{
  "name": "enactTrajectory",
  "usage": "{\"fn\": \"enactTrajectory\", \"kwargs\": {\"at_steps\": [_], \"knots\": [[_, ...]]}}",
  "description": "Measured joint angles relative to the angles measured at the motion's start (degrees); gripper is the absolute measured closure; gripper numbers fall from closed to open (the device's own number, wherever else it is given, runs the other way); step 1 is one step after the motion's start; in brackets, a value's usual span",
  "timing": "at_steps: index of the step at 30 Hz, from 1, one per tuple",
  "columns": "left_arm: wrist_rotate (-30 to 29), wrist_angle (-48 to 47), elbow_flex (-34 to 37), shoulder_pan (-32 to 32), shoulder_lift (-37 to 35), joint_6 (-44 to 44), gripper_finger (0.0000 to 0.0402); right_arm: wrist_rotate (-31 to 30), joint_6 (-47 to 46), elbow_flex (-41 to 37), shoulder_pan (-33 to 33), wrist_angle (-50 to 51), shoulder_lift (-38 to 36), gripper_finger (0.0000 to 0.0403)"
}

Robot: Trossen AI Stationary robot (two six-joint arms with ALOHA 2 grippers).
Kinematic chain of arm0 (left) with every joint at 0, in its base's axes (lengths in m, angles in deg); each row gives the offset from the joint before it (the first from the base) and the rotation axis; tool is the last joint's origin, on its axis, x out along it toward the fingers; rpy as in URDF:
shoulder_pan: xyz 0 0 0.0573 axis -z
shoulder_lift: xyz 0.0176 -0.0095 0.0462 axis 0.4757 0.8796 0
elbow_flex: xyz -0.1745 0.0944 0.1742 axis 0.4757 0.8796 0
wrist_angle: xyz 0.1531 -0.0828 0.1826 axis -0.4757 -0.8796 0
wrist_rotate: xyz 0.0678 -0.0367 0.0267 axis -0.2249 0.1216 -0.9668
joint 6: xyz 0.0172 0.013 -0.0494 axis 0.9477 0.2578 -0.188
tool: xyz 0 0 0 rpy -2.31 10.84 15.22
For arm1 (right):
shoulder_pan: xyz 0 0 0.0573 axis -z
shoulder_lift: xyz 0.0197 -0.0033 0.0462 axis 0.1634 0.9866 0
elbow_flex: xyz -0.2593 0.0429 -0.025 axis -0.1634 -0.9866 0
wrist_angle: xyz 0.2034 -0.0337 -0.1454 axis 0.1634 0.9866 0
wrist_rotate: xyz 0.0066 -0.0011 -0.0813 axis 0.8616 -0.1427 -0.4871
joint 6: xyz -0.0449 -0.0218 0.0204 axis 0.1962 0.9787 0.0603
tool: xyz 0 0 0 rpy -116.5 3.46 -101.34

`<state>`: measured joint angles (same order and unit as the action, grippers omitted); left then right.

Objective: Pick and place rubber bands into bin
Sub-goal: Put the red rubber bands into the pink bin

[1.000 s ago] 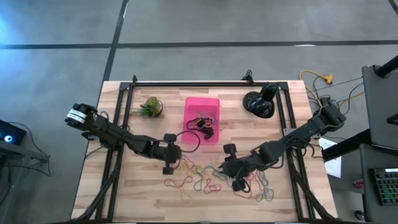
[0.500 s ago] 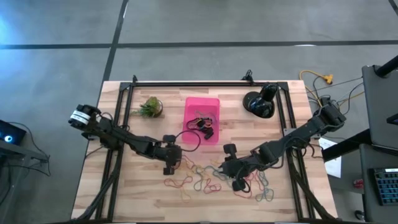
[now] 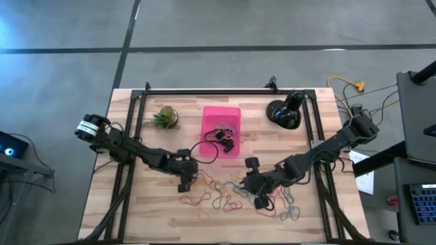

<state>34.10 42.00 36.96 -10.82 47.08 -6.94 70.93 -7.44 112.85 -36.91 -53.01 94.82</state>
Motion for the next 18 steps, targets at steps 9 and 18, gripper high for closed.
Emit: {"fn": "enactTrajectory", "kwargs": {"at_steps": [9, 18], "knots": [[0.4, -1.3, 0.8, -1.7, -0.2, -5.7, 0.0315, 0.0, 0.0, -0.1, 0.0, 0.0, 0.0, 0.0333], [0.9, -2.7, 0.8, -1.8, -0.2, 0.0, 0.0396, 0.0, 0.0, -0.1, 0.0, 0.0, 0.0, 0.0335]]}}
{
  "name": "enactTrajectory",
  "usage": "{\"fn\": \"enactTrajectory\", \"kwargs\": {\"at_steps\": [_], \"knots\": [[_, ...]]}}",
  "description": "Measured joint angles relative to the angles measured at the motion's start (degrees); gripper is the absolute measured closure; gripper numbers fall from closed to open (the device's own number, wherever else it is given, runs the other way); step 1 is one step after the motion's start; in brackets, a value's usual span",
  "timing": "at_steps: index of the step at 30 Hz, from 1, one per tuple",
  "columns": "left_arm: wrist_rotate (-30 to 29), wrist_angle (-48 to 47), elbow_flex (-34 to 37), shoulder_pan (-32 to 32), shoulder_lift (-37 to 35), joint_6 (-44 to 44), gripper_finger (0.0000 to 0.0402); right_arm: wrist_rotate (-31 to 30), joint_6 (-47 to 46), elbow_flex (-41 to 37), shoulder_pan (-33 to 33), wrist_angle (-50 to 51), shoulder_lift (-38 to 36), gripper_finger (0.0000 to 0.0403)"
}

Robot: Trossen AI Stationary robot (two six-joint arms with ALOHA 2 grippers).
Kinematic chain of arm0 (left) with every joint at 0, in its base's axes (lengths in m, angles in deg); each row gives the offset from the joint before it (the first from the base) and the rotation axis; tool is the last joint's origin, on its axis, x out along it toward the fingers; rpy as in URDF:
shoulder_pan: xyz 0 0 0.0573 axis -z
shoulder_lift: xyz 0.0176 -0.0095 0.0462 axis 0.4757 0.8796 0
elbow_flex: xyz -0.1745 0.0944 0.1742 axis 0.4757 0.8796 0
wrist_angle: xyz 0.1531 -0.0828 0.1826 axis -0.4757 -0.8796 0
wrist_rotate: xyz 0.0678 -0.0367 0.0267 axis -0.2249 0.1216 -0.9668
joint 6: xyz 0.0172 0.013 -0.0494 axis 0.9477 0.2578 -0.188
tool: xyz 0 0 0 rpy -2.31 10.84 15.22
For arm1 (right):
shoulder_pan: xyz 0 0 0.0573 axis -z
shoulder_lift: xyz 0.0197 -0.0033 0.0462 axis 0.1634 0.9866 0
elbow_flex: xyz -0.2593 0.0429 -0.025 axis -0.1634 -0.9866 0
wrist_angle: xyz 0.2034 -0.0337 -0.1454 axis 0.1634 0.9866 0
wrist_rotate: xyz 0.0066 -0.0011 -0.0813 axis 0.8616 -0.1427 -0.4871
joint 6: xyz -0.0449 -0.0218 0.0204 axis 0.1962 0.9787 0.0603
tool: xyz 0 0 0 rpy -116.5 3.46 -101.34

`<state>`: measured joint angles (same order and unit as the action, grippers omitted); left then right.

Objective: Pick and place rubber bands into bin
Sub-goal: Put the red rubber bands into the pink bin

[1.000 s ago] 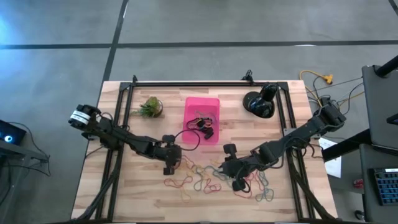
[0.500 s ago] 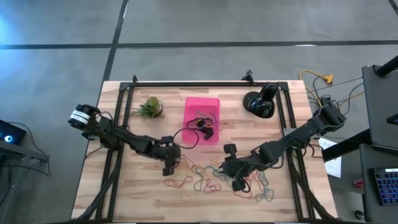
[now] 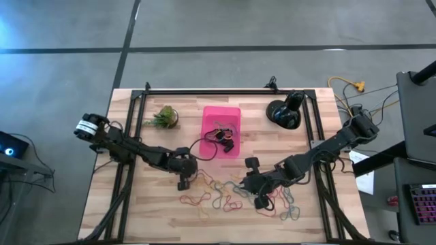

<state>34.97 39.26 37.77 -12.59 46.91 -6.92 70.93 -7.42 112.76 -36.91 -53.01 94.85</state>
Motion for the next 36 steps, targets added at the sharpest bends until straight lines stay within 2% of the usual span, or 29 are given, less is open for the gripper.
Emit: {"fn": "enactTrajectory", "kwargs": {"at_steps": [10, 17, 28, 36], "knots": [[-5.5, -5.6, -2.7, 0.3, -0.1, 6.5, 0.0401, 0.0, 0.0, 0.0, 0.0, 0.0, 0.0, 0.0335], [-16.6, -13.1, -6.1, 3.0, 0.0, 6.4, 0.0401, 0.0, 0.0, -0.1, 0.0, 0.1, 0.0, 0.0335], [-32.4, -18.3, -10.8, 9.3, -0.1, 6.9, 0.0401, 0.0, 0.0, -0.1, 0.0, 0.1, 0.0, 0.0335], [-44.7, -18.4, -12.1, 13.6, -0.2, 9.2, 0.0401, 0.0, 0.0, -0.2, 0.0, 0.1, 0.0, 0.0335]]}}
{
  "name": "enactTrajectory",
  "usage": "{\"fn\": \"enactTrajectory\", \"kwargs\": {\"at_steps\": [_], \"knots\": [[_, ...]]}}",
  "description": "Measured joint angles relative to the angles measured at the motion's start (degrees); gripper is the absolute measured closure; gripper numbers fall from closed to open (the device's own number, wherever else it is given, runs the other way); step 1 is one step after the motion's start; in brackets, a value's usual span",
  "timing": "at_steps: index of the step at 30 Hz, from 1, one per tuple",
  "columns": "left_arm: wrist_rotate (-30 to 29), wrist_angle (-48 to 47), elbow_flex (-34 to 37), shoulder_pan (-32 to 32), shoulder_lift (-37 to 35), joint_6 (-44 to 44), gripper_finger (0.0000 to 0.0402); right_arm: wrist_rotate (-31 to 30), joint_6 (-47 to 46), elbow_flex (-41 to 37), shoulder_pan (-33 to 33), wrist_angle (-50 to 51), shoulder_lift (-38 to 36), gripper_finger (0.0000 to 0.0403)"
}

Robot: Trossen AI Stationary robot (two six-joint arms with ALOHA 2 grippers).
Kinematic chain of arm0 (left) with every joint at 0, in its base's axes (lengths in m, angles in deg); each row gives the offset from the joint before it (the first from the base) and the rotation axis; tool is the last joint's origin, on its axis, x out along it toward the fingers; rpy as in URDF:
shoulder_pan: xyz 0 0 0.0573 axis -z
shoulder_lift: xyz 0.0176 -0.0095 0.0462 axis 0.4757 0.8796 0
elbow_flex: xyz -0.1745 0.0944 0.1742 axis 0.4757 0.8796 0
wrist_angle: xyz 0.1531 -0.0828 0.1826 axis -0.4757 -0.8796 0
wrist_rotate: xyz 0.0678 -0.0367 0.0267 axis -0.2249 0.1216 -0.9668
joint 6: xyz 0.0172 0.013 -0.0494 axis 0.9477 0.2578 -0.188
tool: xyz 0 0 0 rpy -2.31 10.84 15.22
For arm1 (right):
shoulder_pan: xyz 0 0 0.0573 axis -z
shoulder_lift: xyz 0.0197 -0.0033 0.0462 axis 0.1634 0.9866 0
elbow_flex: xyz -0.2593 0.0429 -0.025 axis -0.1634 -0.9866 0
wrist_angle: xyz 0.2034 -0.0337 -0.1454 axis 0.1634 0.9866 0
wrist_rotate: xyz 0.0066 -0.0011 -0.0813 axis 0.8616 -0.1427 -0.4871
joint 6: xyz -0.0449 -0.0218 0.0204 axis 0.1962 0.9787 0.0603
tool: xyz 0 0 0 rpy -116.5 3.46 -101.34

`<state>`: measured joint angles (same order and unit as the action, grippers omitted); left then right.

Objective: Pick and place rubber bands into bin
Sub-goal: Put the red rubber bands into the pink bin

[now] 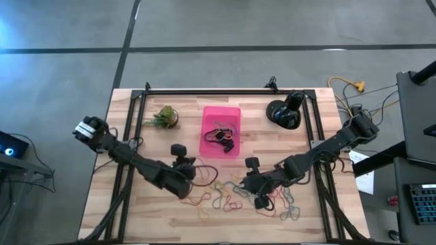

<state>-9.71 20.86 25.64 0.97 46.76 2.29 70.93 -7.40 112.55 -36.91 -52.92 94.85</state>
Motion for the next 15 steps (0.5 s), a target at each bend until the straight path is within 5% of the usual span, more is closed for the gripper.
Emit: {"fn": "enactTrajectory", "kwargs": {"at_steps": [9, 15], "knots": [[-11.7, 0.1, -1.6, 3.4, 0.0, 2.2, 0.0401, 0.0, 0.0, 0.0, 0.0, 0.0, 0.0, 0.0335], [-13.4, 0.6, -3.4, 3.3, -0.1, 6.0, 0.0401, 0.0, 0.0, 0.0, 0.0, 0.0, 0.0, 0.0335]]}}
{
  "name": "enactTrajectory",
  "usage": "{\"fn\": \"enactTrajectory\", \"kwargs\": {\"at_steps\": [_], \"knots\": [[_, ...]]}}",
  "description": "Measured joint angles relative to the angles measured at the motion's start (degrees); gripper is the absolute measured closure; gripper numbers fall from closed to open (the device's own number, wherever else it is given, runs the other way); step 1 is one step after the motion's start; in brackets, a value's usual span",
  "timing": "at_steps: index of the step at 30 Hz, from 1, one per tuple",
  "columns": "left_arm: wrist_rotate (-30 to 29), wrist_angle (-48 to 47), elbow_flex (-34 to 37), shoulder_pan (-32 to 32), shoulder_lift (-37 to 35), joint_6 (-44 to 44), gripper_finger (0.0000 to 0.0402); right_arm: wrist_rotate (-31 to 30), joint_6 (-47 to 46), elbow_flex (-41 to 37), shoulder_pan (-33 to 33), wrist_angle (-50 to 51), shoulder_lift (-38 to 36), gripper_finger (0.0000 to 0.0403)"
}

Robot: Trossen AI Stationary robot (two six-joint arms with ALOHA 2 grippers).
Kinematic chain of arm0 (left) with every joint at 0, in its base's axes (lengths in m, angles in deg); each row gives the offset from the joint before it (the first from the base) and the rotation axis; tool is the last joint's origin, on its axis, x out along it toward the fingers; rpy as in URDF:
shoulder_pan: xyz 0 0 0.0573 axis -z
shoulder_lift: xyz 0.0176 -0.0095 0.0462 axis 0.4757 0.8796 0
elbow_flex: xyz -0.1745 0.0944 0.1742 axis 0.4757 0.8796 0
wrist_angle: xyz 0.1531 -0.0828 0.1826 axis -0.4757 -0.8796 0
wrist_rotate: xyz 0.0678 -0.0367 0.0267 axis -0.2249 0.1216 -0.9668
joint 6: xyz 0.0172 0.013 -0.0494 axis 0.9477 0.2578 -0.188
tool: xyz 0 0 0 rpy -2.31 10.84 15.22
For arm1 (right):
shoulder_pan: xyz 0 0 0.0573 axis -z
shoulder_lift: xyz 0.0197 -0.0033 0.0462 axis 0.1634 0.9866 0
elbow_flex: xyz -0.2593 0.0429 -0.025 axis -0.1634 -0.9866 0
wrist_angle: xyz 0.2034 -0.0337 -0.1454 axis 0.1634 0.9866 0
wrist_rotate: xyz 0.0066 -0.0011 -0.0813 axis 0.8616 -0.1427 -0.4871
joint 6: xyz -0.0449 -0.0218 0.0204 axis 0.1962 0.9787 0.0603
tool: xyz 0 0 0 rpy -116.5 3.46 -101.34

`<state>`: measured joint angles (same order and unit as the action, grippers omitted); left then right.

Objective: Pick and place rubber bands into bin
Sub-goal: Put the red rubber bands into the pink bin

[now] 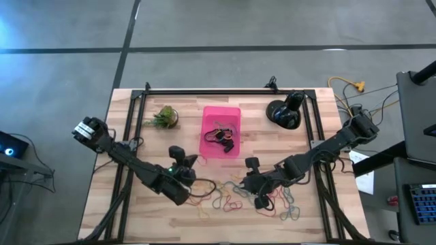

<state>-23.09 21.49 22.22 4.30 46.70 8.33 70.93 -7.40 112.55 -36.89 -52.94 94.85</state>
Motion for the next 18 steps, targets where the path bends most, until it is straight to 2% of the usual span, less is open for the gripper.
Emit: {"fn": "enactTrajectory", "kwargs": {"at_steps": [11, 18], "knots": [[-0.8, 0.6, -4.8, -3.0, -0.1, 9.7, 0.0402, 0.0, 0.0, 0.0, 0.0, 0.0, 0.0, 0.0335], [-0.4, 9.5, -5.0, -8.0, -1.1, 21.7, 0.0401, 0.0, 0.0, 0.0, 0.0, 0.0, 0.0, 0.0335]]}}
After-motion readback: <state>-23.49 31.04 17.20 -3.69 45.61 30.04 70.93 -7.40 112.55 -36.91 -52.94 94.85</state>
